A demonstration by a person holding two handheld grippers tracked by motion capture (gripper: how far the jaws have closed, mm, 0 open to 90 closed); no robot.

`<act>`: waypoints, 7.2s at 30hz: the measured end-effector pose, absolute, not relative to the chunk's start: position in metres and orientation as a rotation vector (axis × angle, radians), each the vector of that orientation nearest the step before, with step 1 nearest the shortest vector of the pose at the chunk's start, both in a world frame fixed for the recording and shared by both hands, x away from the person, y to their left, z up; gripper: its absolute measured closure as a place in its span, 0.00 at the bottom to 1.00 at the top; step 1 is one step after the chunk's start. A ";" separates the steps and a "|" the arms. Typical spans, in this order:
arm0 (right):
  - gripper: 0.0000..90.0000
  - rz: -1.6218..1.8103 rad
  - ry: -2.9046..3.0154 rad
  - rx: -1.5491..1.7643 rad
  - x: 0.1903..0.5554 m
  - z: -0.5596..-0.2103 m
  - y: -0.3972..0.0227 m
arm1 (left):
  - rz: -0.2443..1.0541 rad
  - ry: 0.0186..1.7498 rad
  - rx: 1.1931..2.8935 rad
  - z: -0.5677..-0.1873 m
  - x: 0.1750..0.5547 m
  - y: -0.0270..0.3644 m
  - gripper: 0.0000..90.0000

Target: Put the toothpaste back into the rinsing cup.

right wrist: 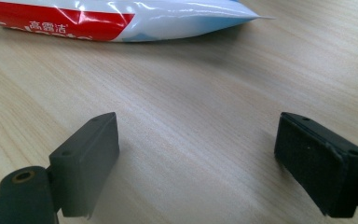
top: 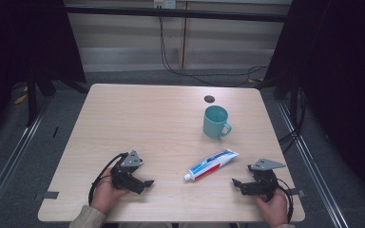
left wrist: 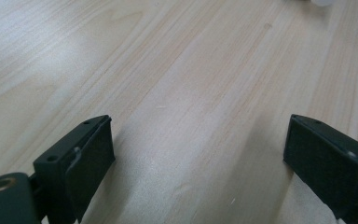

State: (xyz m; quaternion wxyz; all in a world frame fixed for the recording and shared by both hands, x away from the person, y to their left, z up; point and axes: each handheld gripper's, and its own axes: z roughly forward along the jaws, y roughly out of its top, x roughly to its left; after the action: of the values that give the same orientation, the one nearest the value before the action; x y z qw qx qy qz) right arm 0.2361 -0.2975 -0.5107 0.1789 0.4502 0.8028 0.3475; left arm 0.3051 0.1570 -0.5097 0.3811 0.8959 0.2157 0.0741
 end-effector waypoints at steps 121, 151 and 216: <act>0.82 0.639 2.914 0.479 0.322 -0.419 -0.221 | 0.150 0.555 2.287 -0.484 0.310 0.155 0.30; 0.83 0.551 2.944 0.347 0.325 -0.407 -0.159 | 0.121 0.307 2.547 -0.416 0.332 0.067 0.29; 0.19 1.059 2.625 0.873 0.334 -0.424 -0.210 | 0.221 0.428 2.455 -0.419 0.341 0.099 0.82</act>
State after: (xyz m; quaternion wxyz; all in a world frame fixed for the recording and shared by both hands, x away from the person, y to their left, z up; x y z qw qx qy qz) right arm 0.3343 -0.2096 -0.4236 0.0896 0.2937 0.8826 0.3560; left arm 0.3413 0.0992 -0.4188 0.3143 0.9315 0.1625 0.0840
